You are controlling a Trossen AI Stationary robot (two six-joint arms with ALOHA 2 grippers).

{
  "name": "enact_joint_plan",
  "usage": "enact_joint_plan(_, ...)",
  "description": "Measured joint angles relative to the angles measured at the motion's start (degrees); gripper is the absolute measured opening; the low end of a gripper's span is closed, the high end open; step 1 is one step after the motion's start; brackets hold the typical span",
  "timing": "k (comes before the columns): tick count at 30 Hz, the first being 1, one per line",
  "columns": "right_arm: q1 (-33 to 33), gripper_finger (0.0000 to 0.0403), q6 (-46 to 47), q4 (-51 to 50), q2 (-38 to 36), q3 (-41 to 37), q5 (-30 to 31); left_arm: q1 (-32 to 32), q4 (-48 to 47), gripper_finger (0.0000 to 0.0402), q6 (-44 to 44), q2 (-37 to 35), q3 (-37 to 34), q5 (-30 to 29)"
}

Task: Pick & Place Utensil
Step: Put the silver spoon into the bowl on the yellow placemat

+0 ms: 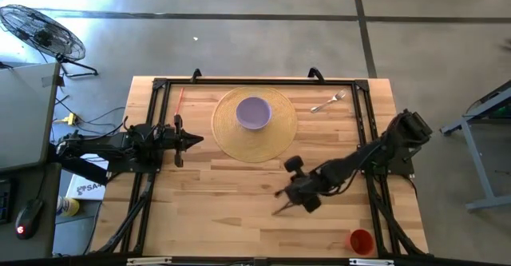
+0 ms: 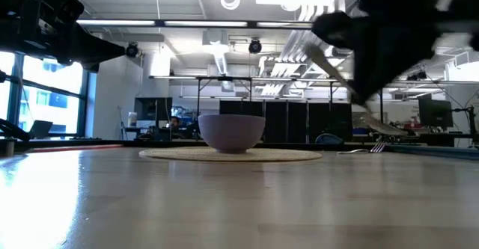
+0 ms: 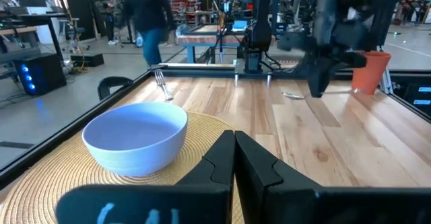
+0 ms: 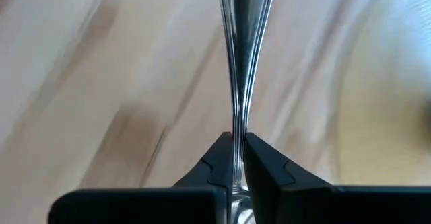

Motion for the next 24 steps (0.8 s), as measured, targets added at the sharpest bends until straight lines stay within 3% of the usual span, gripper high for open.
enact_joint_plan(9,-10.0,0.0021,-1.1,22.9,0.0,5.1,6.4,0.0,0.0,0.0001,0.0,0.0,0.0,0.0)
enact_joint_plan(19,-25.9,0.0013,-0.9,45.1,2.8,4.7,3.0,0.0,0.0,0.0001,0.0,0.0,0.0,0.0)
enact_joint_plan(24,-32.2,0.0018,1.1,44.8,9.7,9.6,-0.7,0.0,0.0,0.0001,0.0,0.0,0.0,0.0)
